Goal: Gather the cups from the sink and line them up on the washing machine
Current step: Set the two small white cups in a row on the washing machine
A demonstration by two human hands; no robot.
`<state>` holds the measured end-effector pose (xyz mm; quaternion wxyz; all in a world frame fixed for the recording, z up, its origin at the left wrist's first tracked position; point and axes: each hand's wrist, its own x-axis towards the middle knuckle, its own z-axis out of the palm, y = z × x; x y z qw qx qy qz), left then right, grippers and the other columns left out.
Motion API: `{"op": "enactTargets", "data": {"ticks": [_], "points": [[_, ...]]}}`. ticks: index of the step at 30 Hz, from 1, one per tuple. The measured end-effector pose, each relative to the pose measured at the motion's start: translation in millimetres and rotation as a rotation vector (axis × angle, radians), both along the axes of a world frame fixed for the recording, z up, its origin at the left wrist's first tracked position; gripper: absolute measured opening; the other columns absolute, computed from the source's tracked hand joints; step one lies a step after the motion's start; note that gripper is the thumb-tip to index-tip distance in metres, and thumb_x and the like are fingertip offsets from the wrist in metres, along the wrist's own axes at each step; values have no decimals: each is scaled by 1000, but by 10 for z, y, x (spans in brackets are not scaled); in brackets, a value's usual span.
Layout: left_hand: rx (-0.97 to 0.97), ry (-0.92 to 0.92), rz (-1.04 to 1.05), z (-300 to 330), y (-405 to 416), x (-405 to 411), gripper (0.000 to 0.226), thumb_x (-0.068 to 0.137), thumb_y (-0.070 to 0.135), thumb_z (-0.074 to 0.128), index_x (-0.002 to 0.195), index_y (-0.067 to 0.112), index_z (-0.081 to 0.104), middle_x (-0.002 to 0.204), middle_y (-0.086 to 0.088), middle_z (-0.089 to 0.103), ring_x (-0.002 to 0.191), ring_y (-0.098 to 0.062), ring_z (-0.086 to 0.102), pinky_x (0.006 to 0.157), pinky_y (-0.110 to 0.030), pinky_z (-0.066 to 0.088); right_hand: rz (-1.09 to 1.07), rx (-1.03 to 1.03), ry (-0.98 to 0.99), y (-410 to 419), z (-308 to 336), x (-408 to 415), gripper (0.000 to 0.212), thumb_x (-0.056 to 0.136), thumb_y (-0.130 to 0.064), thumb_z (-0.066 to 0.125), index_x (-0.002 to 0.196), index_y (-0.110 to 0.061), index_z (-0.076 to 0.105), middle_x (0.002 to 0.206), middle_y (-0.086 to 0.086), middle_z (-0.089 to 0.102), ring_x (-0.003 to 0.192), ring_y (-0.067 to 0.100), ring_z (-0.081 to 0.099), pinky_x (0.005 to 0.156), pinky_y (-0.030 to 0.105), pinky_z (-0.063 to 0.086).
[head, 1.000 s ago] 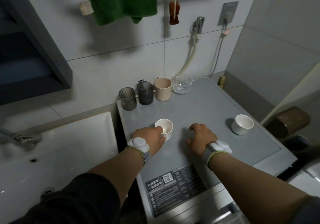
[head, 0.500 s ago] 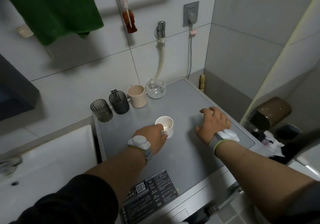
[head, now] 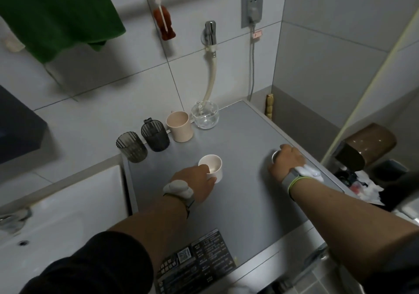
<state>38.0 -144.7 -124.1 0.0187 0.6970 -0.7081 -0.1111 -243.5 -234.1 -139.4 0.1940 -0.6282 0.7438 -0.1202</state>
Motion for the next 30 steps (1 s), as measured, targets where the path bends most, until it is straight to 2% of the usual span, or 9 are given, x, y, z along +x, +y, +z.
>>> {"op": "enactTargets", "data": {"ticks": [3,7,11,19,25,30], "points": [[20,34,71,-40,-8,151,32,87,64,36,89,33,42,85,6,58,70,-19,53,65,-29,39,70,-60,-98,1,0,247,57,84,-47,63,132,-20,45,132,13,43,105,42,59,88,42,46],[41,61,179,-99,18,363,33,87,63,39,93,31,46,99,0,67,87,-27,65,70,-30,43,266,-80,-227,6,39,728,65,80,-56,62,136,-38,36,132,11,43,105,40,61,92,41,49],[25,102,301,-132,111,658,35,91,56,43,102,24,55,105,-3,67,95,-29,66,74,-28,42,410,-42,-295,-9,49,1300,83,76,-54,70,144,-26,32,137,11,50,116,34,58,98,38,46],[-31,102,456,-128,306,1211,41,94,55,43,113,21,56,112,-5,67,99,-29,64,73,-28,41,552,-101,-221,60,37,2127,74,79,-40,71,143,-24,36,134,9,47,110,33,61,93,37,48],[-131,89,504,-131,348,1549,38,92,57,42,101,23,56,95,-1,69,83,-26,66,63,-28,41,639,-58,-196,48,-10,2636,82,79,-41,70,147,-21,30,142,10,46,120,33,56,99,39,46],[-154,33,510,-146,374,1698,39,87,61,38,94,27,54,87,2,68,75,-25,64,59,-28,39,662,-73,-205,20,-18,2845,82,76,-46,69,145,-24,30,141,11,48,118,35,57,97,40,48]]}}
